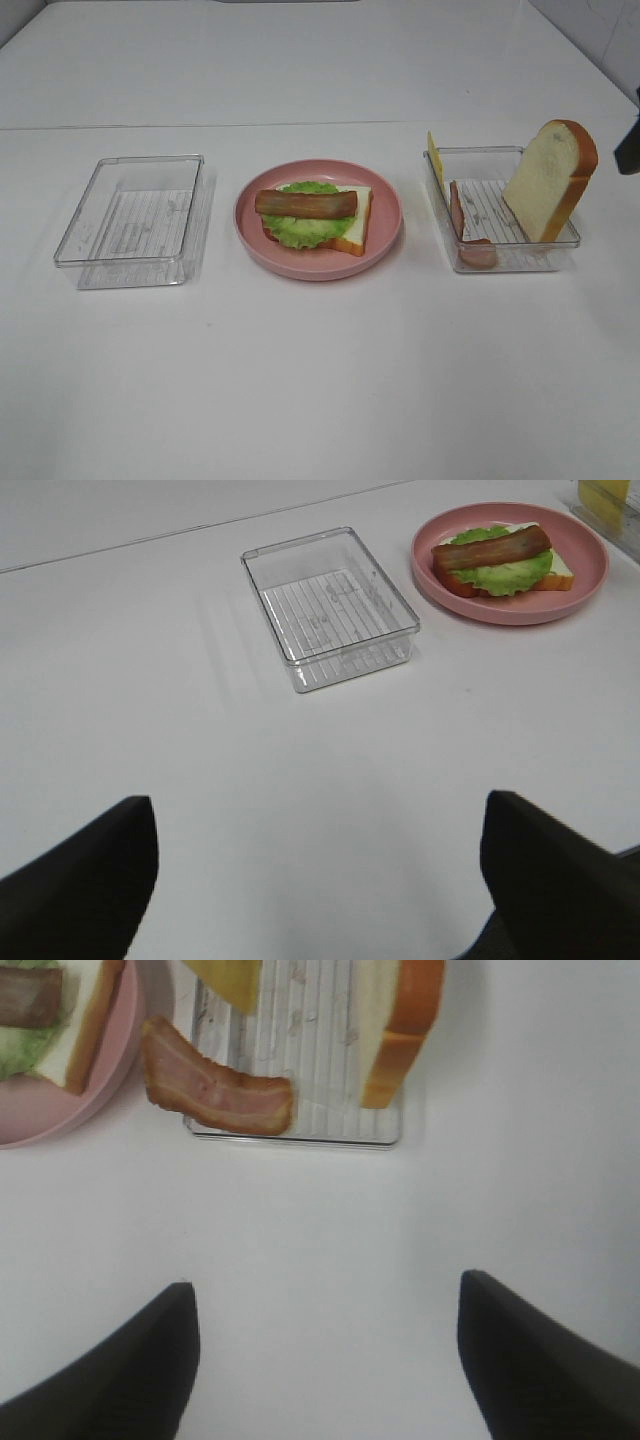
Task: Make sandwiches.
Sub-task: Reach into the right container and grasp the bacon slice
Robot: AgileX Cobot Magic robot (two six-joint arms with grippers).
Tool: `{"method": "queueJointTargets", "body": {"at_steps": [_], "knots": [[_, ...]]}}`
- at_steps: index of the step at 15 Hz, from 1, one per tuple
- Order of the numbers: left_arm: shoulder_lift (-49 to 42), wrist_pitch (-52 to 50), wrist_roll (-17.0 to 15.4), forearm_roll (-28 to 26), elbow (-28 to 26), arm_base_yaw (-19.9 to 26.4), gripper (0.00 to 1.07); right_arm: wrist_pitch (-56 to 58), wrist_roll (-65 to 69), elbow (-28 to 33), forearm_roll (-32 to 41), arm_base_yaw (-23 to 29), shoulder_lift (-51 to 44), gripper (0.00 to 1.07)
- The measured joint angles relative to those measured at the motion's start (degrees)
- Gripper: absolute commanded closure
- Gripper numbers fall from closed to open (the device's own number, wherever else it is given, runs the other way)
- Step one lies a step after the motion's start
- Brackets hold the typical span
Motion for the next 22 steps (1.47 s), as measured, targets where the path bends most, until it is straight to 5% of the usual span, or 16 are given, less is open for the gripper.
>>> {"method": "queueJointTargets", "body": {"at_steps": [6,13,19,22], "knots": [[0.0,-0.1,0.0,-0.2,0.0,0.0,0.23,3.6,-7.0,-11.7,11.3,1.7,17.6,0.43],[0.0,-0.1,0.0,-0.2,0.0,0.0,0.23,3.9,4.7,-23.8,4.8,13.6,29.5,0.43],[0.0,-0.1,0.0,-0.2,0.0,0.0,0.23,6.0,11.5,-29.2,0.1,14.2,41.1,0.43],[0.0,-0.1,0.0,-0.2,0.0,0.0,0.23,2.9,13.2,-29.3,-1.8,14.2,43.4,0.52]]}}
